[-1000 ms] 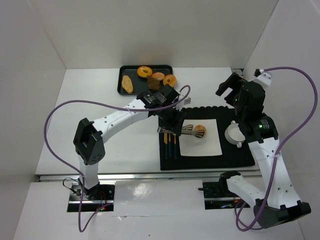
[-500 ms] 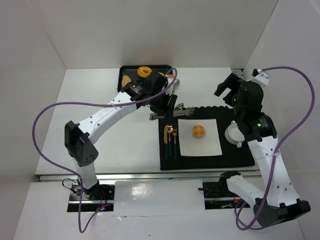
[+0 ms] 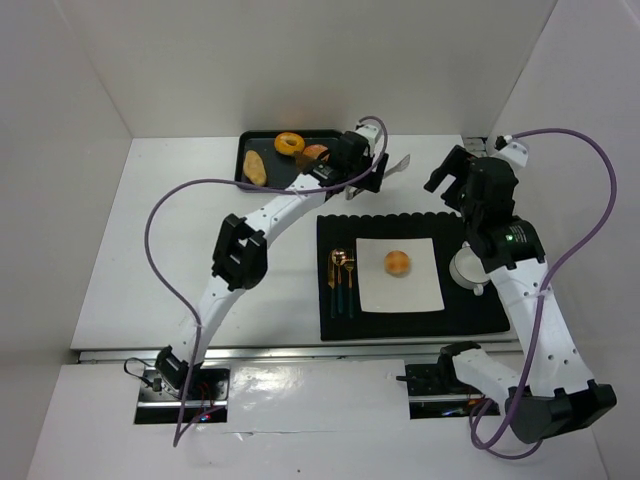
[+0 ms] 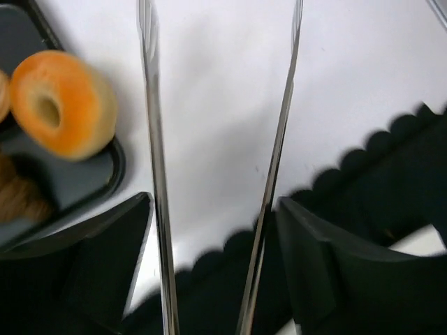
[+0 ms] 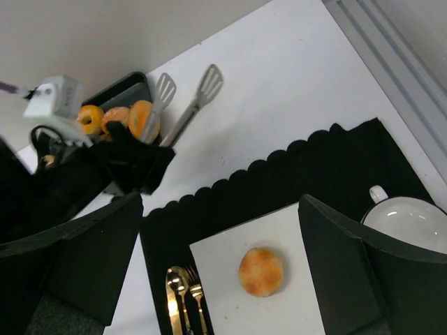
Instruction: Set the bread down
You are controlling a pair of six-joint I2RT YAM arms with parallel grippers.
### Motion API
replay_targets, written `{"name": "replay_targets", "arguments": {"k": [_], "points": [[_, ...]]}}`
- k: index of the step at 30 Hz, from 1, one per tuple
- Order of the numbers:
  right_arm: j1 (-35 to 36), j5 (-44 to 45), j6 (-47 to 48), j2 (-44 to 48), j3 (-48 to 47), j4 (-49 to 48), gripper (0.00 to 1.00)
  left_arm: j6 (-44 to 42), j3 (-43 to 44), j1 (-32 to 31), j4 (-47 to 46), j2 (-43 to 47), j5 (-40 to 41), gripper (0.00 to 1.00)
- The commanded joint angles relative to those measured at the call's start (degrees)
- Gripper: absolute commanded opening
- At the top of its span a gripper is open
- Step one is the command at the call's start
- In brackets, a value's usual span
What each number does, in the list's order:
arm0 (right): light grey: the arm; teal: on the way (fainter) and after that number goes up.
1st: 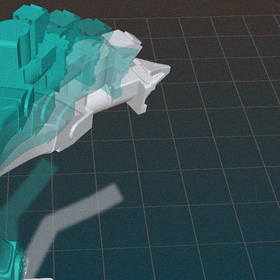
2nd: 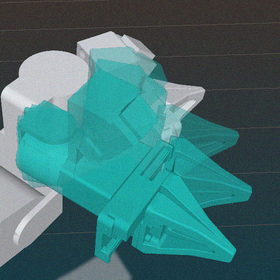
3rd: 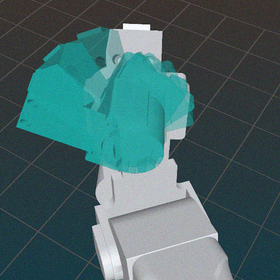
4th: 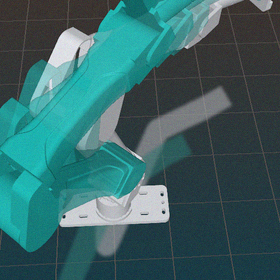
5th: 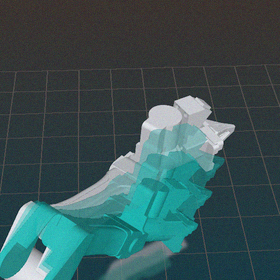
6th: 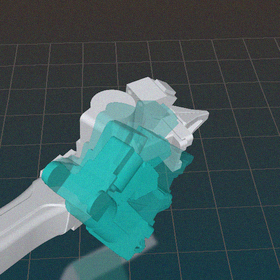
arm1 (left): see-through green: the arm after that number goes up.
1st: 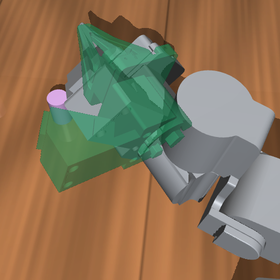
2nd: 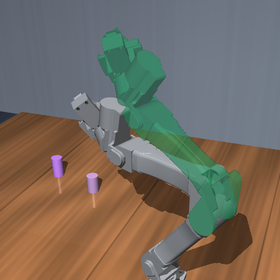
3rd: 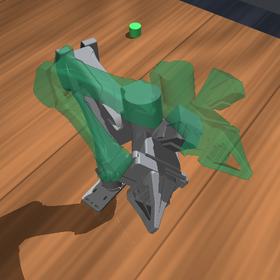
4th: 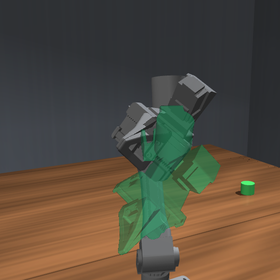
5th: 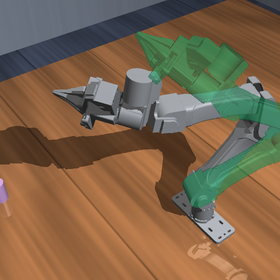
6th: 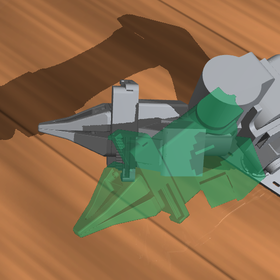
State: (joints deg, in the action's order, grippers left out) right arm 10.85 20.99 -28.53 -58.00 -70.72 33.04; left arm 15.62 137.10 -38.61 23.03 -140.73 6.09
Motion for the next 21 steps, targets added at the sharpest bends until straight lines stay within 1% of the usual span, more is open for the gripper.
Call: {"name": "replay_targets", "arguments": {"k": [1, 2, 3, 4, 5, 7, 9, 12, 13, 14, 15, 16, 17, 19, 21], "points": [[-0.4, 0.8, -0.2, -0.2, -2.3, 1.6, 0.99, 4.8, 5.8, 1.8, -11.2, -4.0, 2.2, 0.99], [-0.4, 0.8, -0.2, -0.8, -2.3, 1.6, 0.99, 5.7, 5.8, 2.4, -12.5, -4.0, 1.1, 1.00], [-0.4, 1.3, -0.2, -0.8, -2.3, 2.3, 0.99, 5.7, 2.8, 2.4, -14.0, -2.7, 0.4, 1.00], [-0.4, 1.3, 0.3, -0.8, -2.9, 3.1, 0.99, 6.3, 0.9, 2.4, -17.6, -1.3, -1.2, 1.00], [-0.4, 1.3, 0.3, -1.4, -2.9, 3.1, 0.99, 6.4, -0.7, 2.4, -19.0, 0.3, -2.1, 1.00], [-0.4, 1.3, 0.3, -1.9, -2.3, 3.8, 0.99, 5.7, -1.0, 2.4, -19.0, 3.7, -3.4, 1.00], [-0.4, -0.2, -0.3, -2.6, -0.7, 3.8, 0.99, 5.7, 0.0, 3.0, -14.4, 5.5, -4.6, 1.00], [-0.4, -3.1, -1.4, -3.9, 2.4, 3.8, 0.99, 5.2, -3.0, 3.5, -10.2, 12.3, -6.7, 1.00], [-0.4, -3.7, -2.3, -4.6, 3.7, 3.8, 0.99, 5.2, -7.1, 3.5, -9.6, 14.7, -7.3, 1.00], [-0.4, -3.7, -3.2, -5.4, 4.3, 4.4, 0.99, 4.4, -9.5, 3.5, -9.6, 19.7, -7.8, 1.00], [-0.4, -4.3, -3.2, -7.5, 4.3, 4.9, 0.99, 3.8, -12.1, 3.5, -9.1, 22.1, -8.5, 1.00], [-0.4, -4.3, -4.2, -8.7, 5.0, 5.5, 0.99, 3.2, -16.8, 3.5, -8.3, 24.4, -9.2, 1.00], [-0.4, -4.3, -4.8, -9.9, 5.0, 6.4, 0.99, 2.7, -18.7, 3.5, -7.4, 28.5, -8.6, 1.00], [-0.4, -4.8, -5.3, -13.9, 5.6, 7.0, 0.99, 1.4, -21.6, 2.9, -3.5, 31.7, -8.1, 1.00], [-0.4, -5.3, -5.3, -16.3, 5.6, 7.7, 0.99, 0.7, -24.9, 2.3, 0.0, 34.1, -5.7, 1.00]]}}
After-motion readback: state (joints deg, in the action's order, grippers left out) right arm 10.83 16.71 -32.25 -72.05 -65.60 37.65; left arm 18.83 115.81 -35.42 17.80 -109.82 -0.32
